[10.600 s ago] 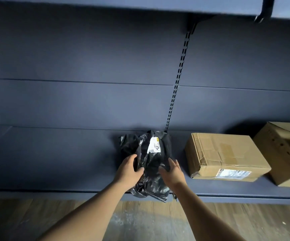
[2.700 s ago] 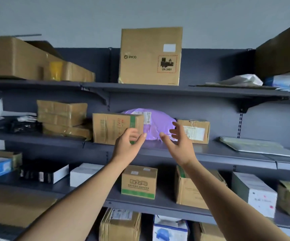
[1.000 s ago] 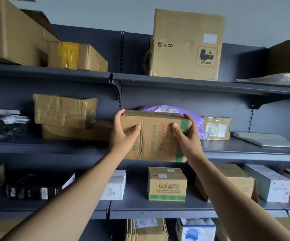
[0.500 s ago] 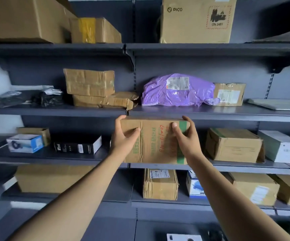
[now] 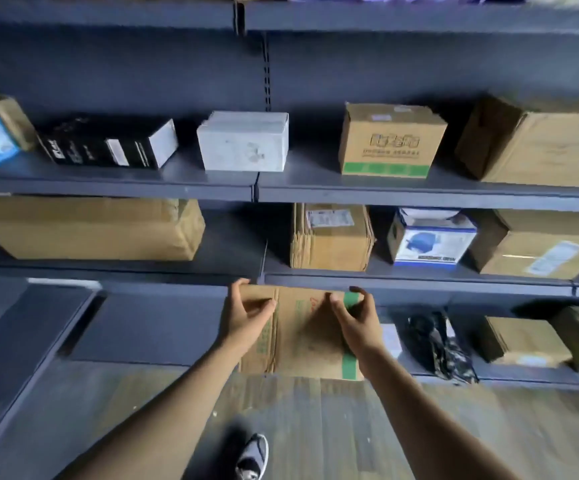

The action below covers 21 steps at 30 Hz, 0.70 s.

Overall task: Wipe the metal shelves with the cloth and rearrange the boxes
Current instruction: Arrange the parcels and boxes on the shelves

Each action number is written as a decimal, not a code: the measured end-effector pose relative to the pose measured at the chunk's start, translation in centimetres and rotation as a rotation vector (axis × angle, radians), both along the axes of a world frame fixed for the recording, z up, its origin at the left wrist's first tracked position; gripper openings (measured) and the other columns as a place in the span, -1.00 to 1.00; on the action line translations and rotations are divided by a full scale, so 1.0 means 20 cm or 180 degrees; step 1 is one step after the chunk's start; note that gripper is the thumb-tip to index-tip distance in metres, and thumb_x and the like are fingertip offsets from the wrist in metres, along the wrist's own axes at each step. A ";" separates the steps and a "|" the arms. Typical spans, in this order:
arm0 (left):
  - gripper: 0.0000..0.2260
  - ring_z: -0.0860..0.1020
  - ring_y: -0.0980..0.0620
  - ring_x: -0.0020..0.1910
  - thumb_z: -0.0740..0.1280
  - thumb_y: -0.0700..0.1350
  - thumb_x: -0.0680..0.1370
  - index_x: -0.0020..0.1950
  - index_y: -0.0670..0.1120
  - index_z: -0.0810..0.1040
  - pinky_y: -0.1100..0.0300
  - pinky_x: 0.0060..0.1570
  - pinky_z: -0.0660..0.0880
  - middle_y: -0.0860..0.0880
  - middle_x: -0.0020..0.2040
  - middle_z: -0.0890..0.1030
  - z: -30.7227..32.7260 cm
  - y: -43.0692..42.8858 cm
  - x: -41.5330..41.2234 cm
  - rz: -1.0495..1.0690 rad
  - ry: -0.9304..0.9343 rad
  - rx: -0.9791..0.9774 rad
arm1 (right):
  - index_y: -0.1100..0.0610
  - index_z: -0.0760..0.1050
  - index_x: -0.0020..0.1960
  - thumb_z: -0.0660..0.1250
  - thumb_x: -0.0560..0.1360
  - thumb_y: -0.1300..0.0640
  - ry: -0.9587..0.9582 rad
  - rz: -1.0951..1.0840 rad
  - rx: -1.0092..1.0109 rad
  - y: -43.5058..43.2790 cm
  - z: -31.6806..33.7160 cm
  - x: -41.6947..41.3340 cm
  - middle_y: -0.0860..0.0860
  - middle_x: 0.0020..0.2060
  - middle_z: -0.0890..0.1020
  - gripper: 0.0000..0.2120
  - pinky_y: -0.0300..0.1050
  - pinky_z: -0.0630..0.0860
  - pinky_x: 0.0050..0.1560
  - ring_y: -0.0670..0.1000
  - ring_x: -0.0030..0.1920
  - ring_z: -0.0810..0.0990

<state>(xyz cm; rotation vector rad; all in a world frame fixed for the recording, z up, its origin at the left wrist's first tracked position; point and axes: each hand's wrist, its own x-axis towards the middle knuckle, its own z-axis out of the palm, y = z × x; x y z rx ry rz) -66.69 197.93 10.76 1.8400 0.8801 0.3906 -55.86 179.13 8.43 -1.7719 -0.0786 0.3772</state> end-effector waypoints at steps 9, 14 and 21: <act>-0.48 0.54 -0.05 0.13 0.51 0.12 0.46 0.33 0.17 0.34 0.14 0.08 0.45 0.01 0.21 0.54 -1.56 0.33 0.30 -0.0077 0.0509 -0.0111 | -0.10 0.39 0.34 0.44 0.50 -0.22 0.0133 -0.0055 -0.0286 0.30 -1.56 0.26 -0.07 0.19 0.60 -0.50 -0.01 0.48 0.32 -0.02 0.21 0.57; -0.51 0.52 -0.04 0.05 0.48 0.15 0.48 0.31 0.22 0.33 0.15 -0.03 0.39 0.04 0.14 0.55 -2.22 0.51 0.50 -0.0172 0.0513 -0.0054 | -0.06 0.33 0.44 0.42 0.53 -0.16 -0.0042 -0.0025 -0.0321 0.45 -2.22 0.46 -0.08 0.22 0.56 -0.45 -0.02 0.43 0.37 -0.01 0.25 0.54; -0.50 0.55 0.09 0.01 0.52 0.06 0.46 0.28 0.18 0.33 0.21 -0.11 0.47 0.09 0.15 0.55 -2.73 0.68 0.65 -0.0307 0.0188 0.0025 | 0.01 0.39 0.45 0.44 0.55 -0.01 -0.0492 0.0086 -0.0548 0.55 -2.69 0.65 -0.13 0.16 0.54 -0.48 -0.51 0.26 0.01 -0.14 0.17 0.46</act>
